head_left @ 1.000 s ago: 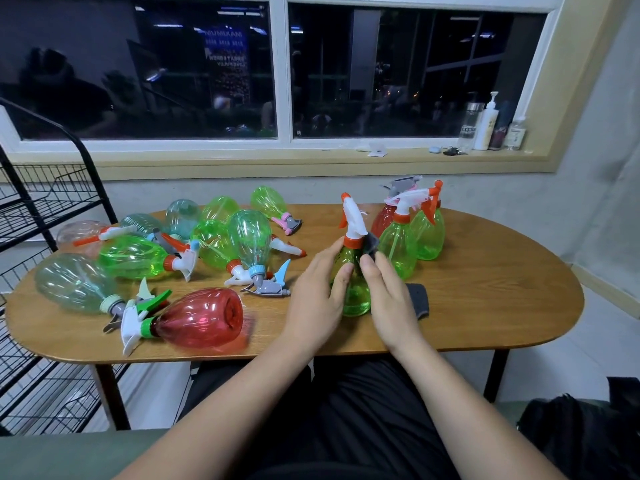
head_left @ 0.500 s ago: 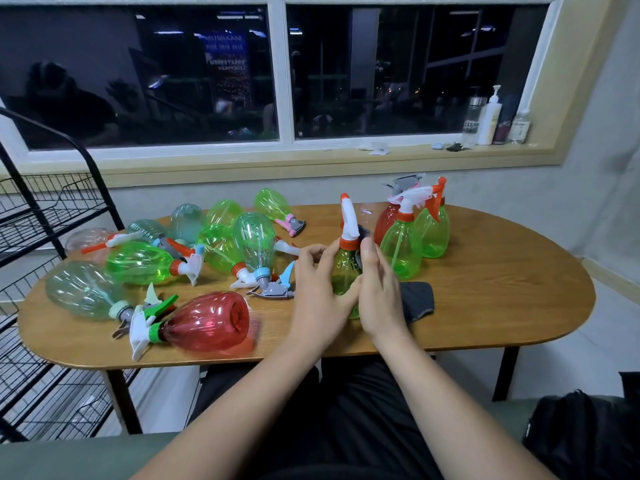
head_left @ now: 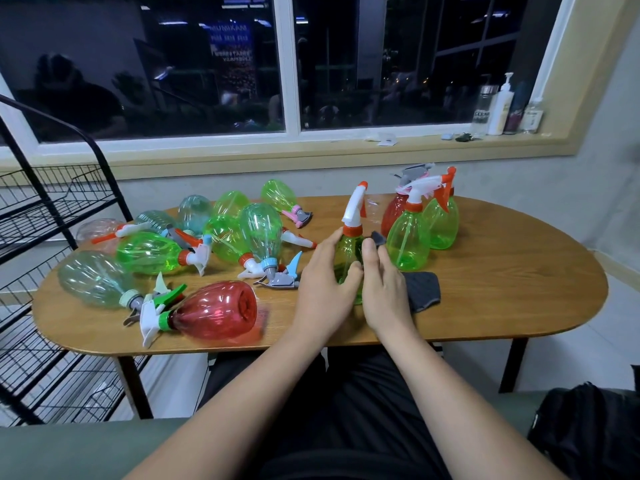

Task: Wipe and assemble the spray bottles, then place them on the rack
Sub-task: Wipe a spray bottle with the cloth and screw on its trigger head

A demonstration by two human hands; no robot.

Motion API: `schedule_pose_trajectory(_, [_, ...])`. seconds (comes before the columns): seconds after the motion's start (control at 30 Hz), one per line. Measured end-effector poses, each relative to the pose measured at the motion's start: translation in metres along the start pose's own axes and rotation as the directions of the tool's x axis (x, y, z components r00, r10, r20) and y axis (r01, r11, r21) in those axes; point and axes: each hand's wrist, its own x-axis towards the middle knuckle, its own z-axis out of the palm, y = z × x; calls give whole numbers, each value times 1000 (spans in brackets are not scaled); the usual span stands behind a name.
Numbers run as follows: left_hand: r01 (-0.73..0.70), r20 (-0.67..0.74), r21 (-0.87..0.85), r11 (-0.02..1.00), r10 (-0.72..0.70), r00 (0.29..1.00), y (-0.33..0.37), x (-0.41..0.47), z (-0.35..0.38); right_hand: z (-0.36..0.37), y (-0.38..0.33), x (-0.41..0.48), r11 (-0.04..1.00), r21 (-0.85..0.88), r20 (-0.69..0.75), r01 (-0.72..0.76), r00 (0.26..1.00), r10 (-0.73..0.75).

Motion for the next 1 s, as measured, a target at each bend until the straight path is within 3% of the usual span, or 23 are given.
schedule_pose_trajectory(0.17, [-26, 57, -14, 1000, 26, 998, -2, 2, 1, -2, 0, -10, 976, -3, 0, 216, 976, -216])
schedule_pose_trajectory(0.3, [-75, 17, 0, 997, 75, 997, -5, 2, 2, 1, 1, -8, 990, -23, 37, 139, 990, -138])
schedule_pose_trajectory(0.53, [-20, 2, -5, 1000, 20, 1000, -7, 2, 2, -7, -3, 0, 993, 22, 118, -116, 987, 113])
schedule_pose_trajectory(0.77, [12, 11, -27, 1000, -11, 1000, -6, 1, 0, -2, 9, -9, 994, 3, 24, 108, 994, -108])
schedule_pose_trajectory(1.0, [8, 50, -45, 999, -6, 999, -5, 2, 0, -3, 6, -7, 995, -1, 22, 98, 995, -97])
